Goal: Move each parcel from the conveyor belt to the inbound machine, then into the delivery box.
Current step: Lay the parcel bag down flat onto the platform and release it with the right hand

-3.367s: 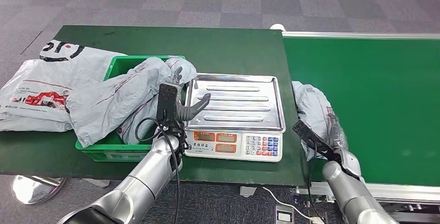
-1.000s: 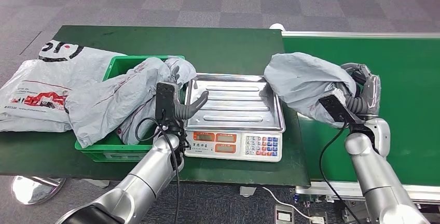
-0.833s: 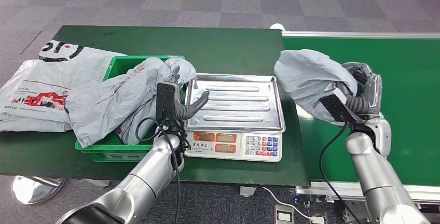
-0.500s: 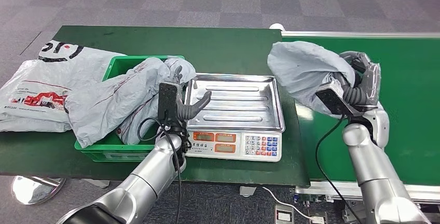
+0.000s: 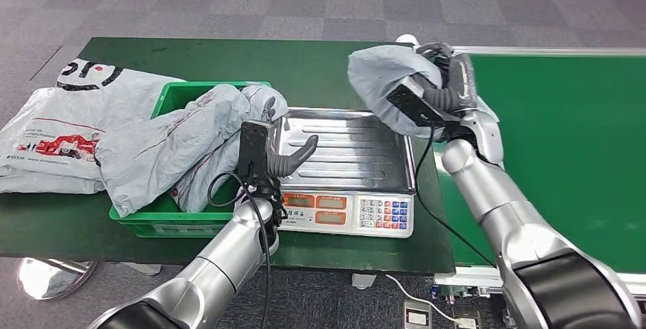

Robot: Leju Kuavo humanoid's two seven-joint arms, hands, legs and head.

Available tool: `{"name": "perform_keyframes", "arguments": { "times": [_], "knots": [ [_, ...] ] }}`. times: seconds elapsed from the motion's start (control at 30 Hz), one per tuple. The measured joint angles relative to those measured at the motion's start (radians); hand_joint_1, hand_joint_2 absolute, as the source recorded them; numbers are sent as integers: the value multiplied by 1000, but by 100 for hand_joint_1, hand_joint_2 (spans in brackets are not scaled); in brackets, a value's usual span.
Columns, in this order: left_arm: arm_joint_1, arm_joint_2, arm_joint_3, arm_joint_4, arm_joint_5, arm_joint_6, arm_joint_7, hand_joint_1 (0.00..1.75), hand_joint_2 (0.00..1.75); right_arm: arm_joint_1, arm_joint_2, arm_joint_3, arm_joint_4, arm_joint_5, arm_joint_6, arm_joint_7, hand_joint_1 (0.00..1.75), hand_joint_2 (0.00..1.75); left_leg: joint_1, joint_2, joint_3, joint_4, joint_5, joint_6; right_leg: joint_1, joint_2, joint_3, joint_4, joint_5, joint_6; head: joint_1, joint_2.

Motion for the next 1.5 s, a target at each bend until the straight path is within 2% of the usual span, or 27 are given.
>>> {"name": "perform_keyframes", "arguments": {
  "times": [0.23,0.37,0.47,0.5,0.6,0.63,0.73,0.93,1.23,1.37,1.5],
  "knots": [
    [0,-7,-11,0,0,-13,10,0,175,-41,113,143,68,58,33,37,175,175,1,0,0,0,0,0,1,0,0,0,-1,-1,0,0],
    [0,-8,-13,0,0,-20,17,0,175,-23,159,246,58,84,131,82,175,175,1,0,0,0,0,0,1,0,-1,0,-1,-1,0,0],
    [-1,-7,-14,0,2,-20,21,0,175,8,173,307,31,65,221,107,175,175,1,0,0,0,0,0,1,0,0,0,-1,-1,0,0],
    [-2,-6,-14,0,3,-21,22,0,175,20,173,323,21,54,253,109,155,175,1,0,0,0,0,0,1,0,0,0,-1,-1,0,0],
    [-7,-1,-14,0,5,-20,24,0,175,61,171,360,-11,32,330,100,24,175,1,1,0,0,0,0,1,1,0,0,0,-1,0,0],
    [-10,0,-14,-1,6,-18,24,0,175,74,171,369,-23,24,349,95,0,175,1,1,0,0,0,0,1,1,-1,0,0,-1,0,0],
    [-13,2,-14,-2,14,-11,28,0,175,99,169,381,-55,-11,369,89,0,175,1,1,0,0,0,0,1,1,-1,0,0,-1,0,0],
    [-19,6,-14,-6,23,-3,32,0,175,184,125,368,-132,-131,284,67,0,175,1,1,1,0,0,0,0,1,-1,0,0,-1,0,0],
    [-35,9,-39,5,21,-19,52,0,175,327,55,200,-334,-351,227,26,0,175,0,1,0,0,0,0,0,1,-1,0,0,-1,0,0],
    [-42,9,-50,10,23,-41,60,0,175,377,42,121,-423,-395,195,-8,0,175,0,1,1,0,0,-1,0,1,-1,0,0,-1,0,0],
    [-47,9,-57,12,22,-45,61,0,175,405,32,83,-478,-403,188,-16,0,175,0,1,1,0,0,-1,0,1,-1,0,0,-1,0,0]
  ]
}}
